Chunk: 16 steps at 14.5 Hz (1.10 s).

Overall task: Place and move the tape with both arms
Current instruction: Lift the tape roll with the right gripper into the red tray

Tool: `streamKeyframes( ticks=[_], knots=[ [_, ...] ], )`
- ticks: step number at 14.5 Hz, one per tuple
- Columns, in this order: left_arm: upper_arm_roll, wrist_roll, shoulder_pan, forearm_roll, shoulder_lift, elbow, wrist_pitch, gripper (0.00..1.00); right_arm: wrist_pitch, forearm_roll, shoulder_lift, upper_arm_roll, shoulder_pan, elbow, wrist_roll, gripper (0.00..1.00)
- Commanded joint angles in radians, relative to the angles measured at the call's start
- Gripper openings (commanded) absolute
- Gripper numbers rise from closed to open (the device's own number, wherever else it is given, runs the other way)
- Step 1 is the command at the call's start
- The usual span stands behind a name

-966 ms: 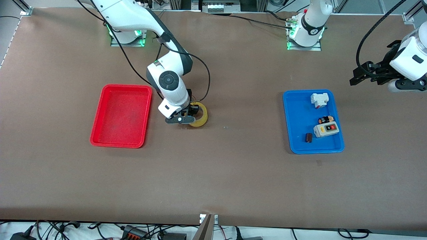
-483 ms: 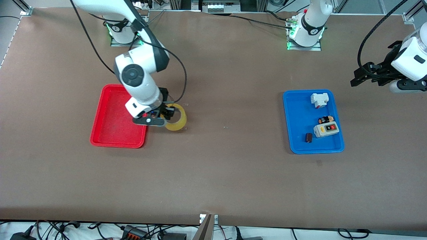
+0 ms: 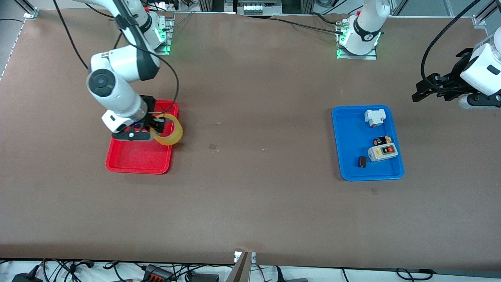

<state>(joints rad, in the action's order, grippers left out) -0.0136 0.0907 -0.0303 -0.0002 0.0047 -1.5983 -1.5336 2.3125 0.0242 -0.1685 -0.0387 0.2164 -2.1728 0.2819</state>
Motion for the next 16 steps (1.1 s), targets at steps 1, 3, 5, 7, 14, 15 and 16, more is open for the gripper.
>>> streamKeyframes(
  ticks=[1, 3, 5, 7, 14, 15, 16],
  knots=[
    [-0.003, -0.012, 0.006, 0.003, -0.020, -0.020, -0.014, 1.00, 0.002, 0.002, 0.050, -0.015, -0.075, -0.064, -0.090, 0.05],
    [-0.003, -0.012, 0.007, 0.003, -0.020, -0.020, -0.011, 1.00, 0.002, 0.002, 0.029, -0.017, -0.133, -0.070, -0.147, 0.05],
    [-0.003, -0.012, 0.007, 0.003, -0.020, -0.020, -0.013, 1.00, 0.018, 0.002, 0.003, -0.017, -0.189, -0.082, -0.211, 0.05],
    [-0.002, -0.012, 0.009, 0.003, -0.020, -0.020, -0.011, 1.00, 0.047, 0.002, -0.029, -0.017, -0.224, -0.085, -0.253, 0.05],
    [-0.003, -0.012, 0.013, 0.003, -0.020, -0.020, -0.013, 1.00, 0.189, 0.002, -0.135, -0.017, -0.229, -0.113, -0.268, 0.08],
    [-0.003, -0.012, 0.013, 0.003, -0.020, -0.020, -0.013, 1.00, 0.195, 0.002, -0.138, -0.017, -0.230, -0.113, -0.276, 0.09],
    [-0.003, -0.012, 0.013, 0.003, -0.020, -0.020, -0.013, 1.00, 0.194, 0.002, -0.140, -0.017, -0.233, -0.114, -0.280, 0.11]
  ],
)
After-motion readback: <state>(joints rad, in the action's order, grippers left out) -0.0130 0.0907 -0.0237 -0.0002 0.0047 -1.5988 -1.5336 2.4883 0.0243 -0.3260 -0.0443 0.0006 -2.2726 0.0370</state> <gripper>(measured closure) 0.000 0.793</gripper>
